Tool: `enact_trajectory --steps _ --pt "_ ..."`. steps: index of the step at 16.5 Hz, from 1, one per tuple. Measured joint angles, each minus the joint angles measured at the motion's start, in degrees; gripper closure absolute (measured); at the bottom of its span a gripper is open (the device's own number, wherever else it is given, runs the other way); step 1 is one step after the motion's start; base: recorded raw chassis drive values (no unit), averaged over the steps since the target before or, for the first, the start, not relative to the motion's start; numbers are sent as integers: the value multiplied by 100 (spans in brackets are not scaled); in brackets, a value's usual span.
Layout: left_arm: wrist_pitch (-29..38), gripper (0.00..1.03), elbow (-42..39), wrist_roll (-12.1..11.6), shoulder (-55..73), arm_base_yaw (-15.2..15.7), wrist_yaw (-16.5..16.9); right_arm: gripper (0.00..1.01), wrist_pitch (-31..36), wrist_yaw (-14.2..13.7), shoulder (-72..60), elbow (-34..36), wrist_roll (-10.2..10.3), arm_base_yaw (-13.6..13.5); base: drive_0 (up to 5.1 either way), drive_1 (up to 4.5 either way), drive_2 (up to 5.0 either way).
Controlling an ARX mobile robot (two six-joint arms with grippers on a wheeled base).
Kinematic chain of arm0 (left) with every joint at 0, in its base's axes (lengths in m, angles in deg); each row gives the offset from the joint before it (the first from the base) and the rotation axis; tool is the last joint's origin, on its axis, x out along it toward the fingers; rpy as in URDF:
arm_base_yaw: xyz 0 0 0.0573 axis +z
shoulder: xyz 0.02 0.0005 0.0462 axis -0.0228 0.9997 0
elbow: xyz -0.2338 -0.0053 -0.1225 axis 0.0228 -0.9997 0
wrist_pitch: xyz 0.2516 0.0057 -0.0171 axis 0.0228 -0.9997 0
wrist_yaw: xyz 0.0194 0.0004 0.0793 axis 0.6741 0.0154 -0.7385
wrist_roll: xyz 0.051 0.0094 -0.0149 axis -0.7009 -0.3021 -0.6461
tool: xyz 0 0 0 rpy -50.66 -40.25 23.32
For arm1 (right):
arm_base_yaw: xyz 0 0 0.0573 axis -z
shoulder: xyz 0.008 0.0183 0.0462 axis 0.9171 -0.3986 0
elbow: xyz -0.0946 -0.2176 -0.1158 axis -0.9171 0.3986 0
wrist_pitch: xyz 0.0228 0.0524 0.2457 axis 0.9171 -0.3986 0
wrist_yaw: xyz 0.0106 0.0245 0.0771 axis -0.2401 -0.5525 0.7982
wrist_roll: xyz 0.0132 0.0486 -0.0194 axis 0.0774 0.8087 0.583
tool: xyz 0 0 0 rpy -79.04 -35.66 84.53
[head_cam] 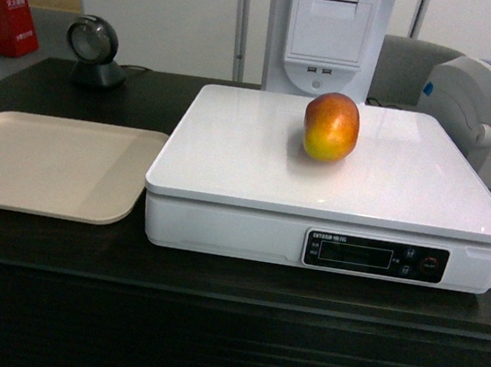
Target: Place dark red mango on scale at checkout
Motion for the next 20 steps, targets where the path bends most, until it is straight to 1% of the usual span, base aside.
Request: enact_trajectory --steps 6,7,14,16,17,20 --pt "-26 101 -26 0 0 0 4 3 -7 -2 0 0 0 0 0 0 0" --pt "-26 96 -26 2 0 0 2 3 -7 -2 0 0 0 0 0 0 0" --pt "-26 21 -26 4 0 0 4 3 -7 -2 0 0 0 0 0 0 0" --pt "-26 3 -26 0 0 0 4 3 -7 -2 0 0 -2 0 0 0 0" --pt "-26 6 -26 2 0 0 4 3 -7 -2 0 0 0 0 0 0 0" --pt "-26 5 -26 2 0 0 4 3 -7 -2 0 0 -2 0 0 0 0"
